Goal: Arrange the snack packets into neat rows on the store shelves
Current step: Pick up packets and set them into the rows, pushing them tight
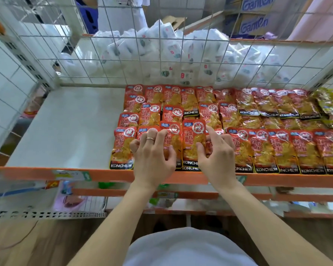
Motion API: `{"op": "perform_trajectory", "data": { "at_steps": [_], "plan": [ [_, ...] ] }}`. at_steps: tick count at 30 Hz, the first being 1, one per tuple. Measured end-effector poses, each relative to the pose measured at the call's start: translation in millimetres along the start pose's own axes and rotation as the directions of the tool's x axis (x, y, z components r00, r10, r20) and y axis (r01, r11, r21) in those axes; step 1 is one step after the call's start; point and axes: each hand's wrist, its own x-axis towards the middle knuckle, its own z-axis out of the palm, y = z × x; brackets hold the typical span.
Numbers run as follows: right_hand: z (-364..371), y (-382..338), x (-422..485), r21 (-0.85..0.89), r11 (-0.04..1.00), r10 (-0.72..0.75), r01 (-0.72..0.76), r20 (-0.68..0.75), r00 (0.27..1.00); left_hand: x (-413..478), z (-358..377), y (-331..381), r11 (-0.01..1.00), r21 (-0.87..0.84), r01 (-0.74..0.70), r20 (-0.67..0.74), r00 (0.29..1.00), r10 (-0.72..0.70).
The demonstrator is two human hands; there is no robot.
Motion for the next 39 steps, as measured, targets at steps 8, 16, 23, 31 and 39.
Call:
{"op": "perform_trajectory", "data": {
  "at_steps": [8, 16, 23, 31, 39],
  "plan": [
    [7, 5, -5, -0.098, 0.995, 0.004, -0.006, -0.019, 1.0, 1, 1, 1, 0.998, 0.06, 0.007, 0.016, 1.0, -0.008],
    [8, 4, -3, -0.162, 0.986, 0.052, -0.026, 0.156, 0.986, 2, -3, 3, 0.996, 0.079, 0.038, 0.048, 0.998, -0.042],
    [7, 1, -1, -0.292, 0.951, -0.008, 0.104, 0.311, 0.95, 6, -6, 4, 0.993, 0.103, -0.055, 0.177, 0.984, 0.037],
    [8, 0, 1, -0.375, 0.915, 0.025, 0.152, 0.428, 0.903, 10, -7, 5, 0.989, 0.135, -0.065, 0.302, 0.953, 0.021],
    [3, -1, -3, -0.421, 0.885, 0.077, 0.199, 0.553, 0.829, 10, -8, 3, 0.987, 0.135, -0.088, 0.346, 0.937, 0.036]
  ]
}}
